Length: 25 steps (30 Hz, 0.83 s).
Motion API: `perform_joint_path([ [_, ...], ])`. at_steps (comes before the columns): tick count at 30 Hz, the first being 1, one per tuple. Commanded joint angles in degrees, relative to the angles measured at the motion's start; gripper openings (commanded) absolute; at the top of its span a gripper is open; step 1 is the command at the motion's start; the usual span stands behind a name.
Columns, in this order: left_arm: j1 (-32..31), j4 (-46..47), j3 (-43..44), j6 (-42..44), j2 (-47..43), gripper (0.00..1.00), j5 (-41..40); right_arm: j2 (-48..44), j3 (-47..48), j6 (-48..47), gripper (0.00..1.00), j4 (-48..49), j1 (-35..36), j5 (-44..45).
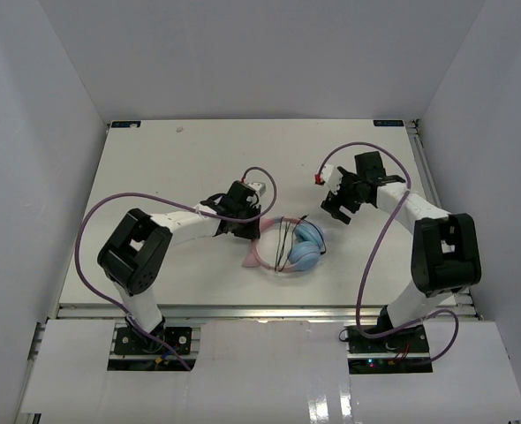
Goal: Wrap the headphones
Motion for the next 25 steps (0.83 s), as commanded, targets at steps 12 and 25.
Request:
perform_joint_path([
  [12, 4.55, 1.28, -1.36, 0.72, -14.64, 0.98, 2.2, -35.98, -16.39, 21.12, 0.9, 2.72, -3.2, -9.66],
  [25, 4.55, 9.09, -25.11, -2.77, -49.07, 0.98, 12.06, -49.71, -22.89, 49.05, 0.9, 8.75, -3.73, 12.0],
])
